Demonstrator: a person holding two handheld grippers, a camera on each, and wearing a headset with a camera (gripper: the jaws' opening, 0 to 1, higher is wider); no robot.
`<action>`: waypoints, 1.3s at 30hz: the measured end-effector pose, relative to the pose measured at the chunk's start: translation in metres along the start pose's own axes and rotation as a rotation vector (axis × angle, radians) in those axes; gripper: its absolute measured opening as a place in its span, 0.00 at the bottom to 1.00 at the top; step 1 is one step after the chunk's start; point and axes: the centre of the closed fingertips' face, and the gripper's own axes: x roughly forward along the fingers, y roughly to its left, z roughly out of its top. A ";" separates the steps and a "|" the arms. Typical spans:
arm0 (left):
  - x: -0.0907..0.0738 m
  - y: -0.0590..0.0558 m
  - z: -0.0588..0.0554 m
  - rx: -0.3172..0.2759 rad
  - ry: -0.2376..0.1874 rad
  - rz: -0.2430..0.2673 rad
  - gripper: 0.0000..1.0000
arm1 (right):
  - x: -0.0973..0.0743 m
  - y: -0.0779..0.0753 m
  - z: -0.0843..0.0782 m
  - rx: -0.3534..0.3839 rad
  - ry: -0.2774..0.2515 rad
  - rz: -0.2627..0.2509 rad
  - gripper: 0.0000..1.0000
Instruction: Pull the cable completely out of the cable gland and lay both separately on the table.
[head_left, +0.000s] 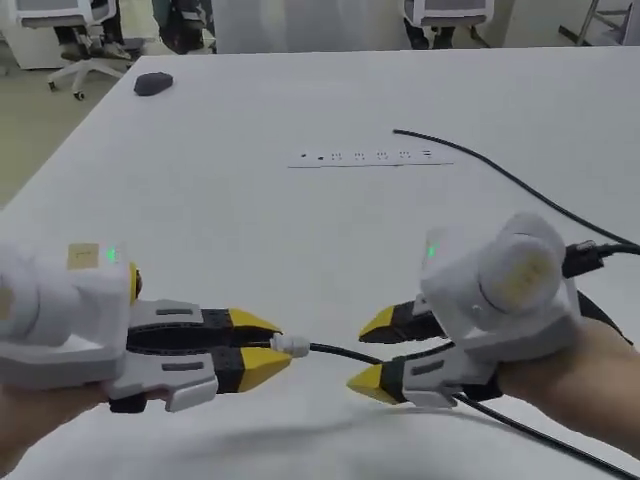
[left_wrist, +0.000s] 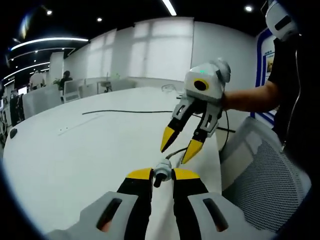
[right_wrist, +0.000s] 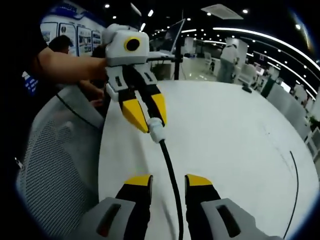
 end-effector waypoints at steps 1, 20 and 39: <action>0.000 0.000 -0.001 0.002 0.004 0.001 0.14 | 0.003 -0.001 0.005 -0.014 -0.001 -0.008 0.19; -0.004 0.005 -0.004 0.000 0.011 -0.008 0.14 | 0.027 0.004 0.024 -0.167 0.005 0.059 0.00; -0.116 0.104 -0.035 -0.176 -0.177 0.448 0.14 | 0.059 -0.099 0.127 -0.003 -0.235 -0.017 0.00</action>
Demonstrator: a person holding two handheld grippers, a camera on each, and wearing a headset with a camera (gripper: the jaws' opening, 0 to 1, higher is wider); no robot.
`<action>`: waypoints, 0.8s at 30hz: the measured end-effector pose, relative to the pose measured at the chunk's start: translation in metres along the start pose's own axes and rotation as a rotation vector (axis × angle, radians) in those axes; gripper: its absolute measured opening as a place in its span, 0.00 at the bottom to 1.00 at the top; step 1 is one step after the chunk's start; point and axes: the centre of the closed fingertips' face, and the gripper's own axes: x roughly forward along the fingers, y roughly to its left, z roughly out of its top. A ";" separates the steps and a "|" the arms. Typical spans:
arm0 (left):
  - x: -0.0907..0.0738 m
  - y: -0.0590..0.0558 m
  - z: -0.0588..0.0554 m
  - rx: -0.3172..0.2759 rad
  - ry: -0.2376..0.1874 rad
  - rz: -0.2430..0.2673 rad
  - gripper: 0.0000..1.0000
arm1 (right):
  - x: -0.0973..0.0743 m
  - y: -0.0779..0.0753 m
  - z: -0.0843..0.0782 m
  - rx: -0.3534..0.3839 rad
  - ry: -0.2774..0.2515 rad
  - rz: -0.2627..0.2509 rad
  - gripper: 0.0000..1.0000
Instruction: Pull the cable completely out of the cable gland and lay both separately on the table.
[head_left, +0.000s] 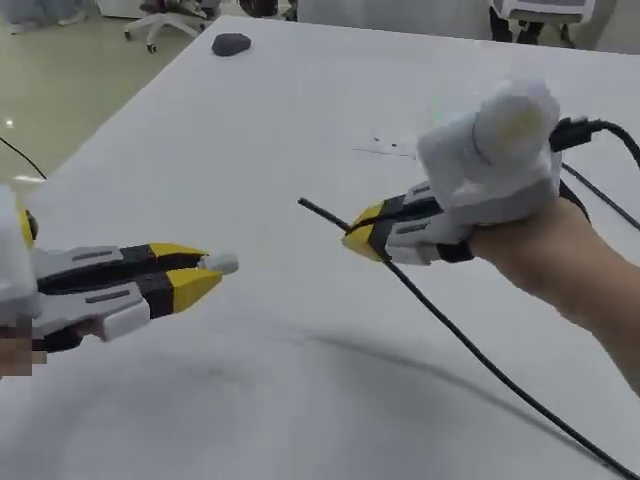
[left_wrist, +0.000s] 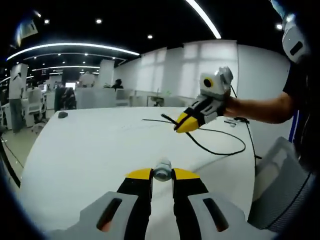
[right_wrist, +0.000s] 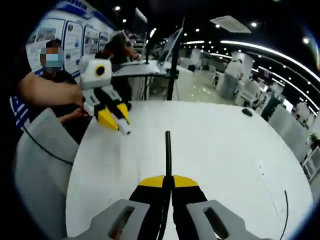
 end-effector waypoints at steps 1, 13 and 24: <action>0.000 0.008 -0.003 -0.001 -0.004 0.036 0.14 | 0.008 0.001 0.007 0.066 -0.034 0.026 0.00; 0.019 0.057 -0.049 -0.063 0.068 0.231 0.14 | 0.130 -0.023 -0.020 0.294 -0.059 -0.062 0.00; 0.029 0.063 -0.078 -0.069 0.137 0.250 0.14 | 0.164 -0.026 -0.049 0.236 0.054 -0.104 0.00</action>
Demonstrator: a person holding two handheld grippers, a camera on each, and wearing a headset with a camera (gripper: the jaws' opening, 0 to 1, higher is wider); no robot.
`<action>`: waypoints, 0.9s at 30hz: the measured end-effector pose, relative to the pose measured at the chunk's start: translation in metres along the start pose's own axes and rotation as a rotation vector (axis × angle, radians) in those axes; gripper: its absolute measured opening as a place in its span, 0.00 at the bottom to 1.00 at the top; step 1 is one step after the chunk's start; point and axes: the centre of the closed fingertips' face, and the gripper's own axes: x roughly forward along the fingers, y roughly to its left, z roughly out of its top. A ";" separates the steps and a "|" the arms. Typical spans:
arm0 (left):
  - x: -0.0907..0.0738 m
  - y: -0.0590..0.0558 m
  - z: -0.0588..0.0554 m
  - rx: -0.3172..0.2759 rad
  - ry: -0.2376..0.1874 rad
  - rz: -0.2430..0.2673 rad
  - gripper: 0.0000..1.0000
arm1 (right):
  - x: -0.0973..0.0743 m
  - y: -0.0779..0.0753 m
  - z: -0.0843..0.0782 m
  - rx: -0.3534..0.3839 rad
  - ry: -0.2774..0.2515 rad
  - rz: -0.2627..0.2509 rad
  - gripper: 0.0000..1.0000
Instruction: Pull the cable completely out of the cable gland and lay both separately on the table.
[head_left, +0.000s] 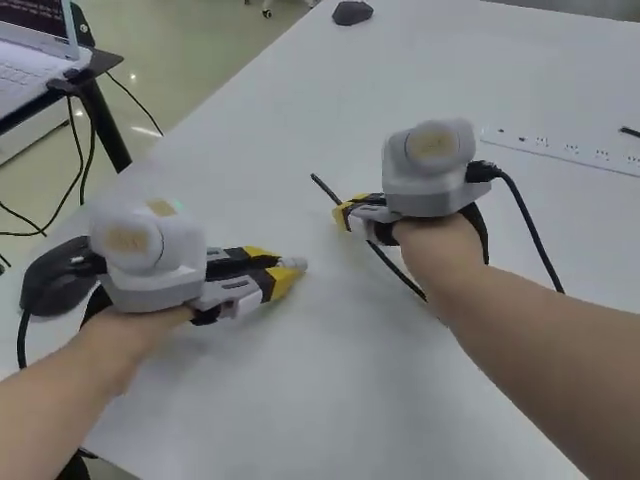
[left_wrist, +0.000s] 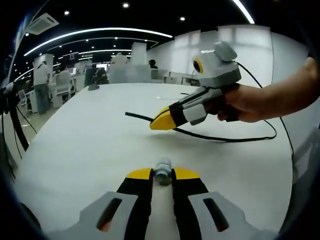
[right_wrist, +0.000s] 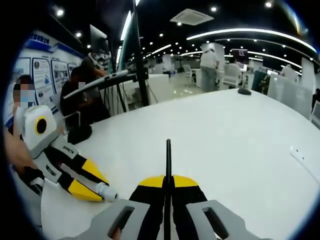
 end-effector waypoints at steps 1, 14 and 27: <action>0.000 0.000 0.001 0.000 -0.008 -0.001 0.14 | 0.001 0.000 -0.001 0.001 0.003 -0.002 0.00; 0.004 -0.001 0.002 0.030 -0.011 0.007 0.18 | -0.005 0.008 -0.014 -0.016 0.054 -0.010 0.06; -0.007 -0.009 0.017 0.017 -0.023 0.003 1.00 | -0.071 -0.023 -0.028 0.105 -0.007 -0.149 0.87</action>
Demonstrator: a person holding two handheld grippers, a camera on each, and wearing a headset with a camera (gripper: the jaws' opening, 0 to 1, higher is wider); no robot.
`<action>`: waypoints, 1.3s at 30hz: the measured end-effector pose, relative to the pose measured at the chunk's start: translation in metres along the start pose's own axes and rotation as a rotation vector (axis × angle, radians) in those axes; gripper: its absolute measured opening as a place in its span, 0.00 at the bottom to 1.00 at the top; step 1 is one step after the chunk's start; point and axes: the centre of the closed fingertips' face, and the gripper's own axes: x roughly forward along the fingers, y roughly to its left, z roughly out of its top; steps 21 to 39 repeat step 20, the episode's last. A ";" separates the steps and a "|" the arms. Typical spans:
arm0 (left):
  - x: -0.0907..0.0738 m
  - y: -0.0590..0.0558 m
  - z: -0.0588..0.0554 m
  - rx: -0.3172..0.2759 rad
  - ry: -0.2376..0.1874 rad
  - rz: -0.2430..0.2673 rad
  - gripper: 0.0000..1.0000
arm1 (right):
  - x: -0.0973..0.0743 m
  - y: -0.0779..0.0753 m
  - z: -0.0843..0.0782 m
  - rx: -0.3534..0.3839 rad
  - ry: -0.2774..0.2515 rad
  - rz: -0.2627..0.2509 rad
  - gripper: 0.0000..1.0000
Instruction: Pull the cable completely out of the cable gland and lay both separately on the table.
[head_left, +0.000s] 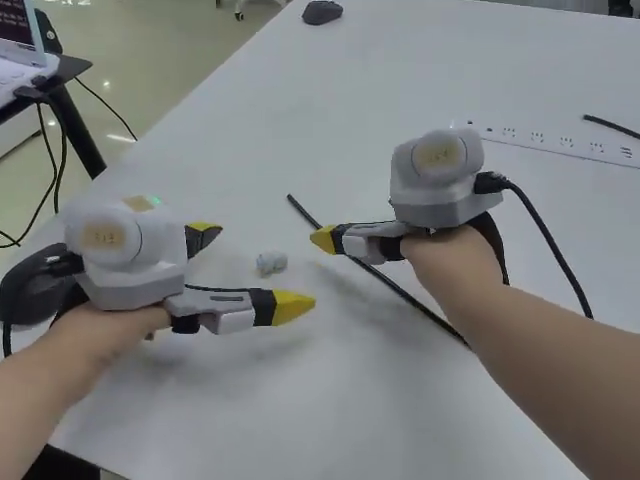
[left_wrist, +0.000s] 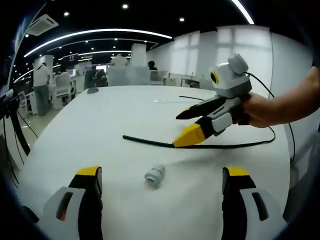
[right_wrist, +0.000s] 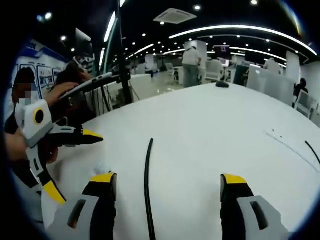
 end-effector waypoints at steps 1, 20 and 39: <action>-0.001 -0.005 0.001 0.002 -0.005 -0.012 1.00 | -0.007 -0.001 -0.005 0.012 0.004 0.009 0.97; -0.024 -0.045 0.047 0.019 -0.009 0.023 1.00 | -0.209 -0.058 -0.078 -0.028 0.081 -0.204 0.97; -0.024 -0.045 0.047 0.019 -0.009 0.023 1.00 | -0.209 -0.058 -0.078 -0.028 0.081 -0.204 0.97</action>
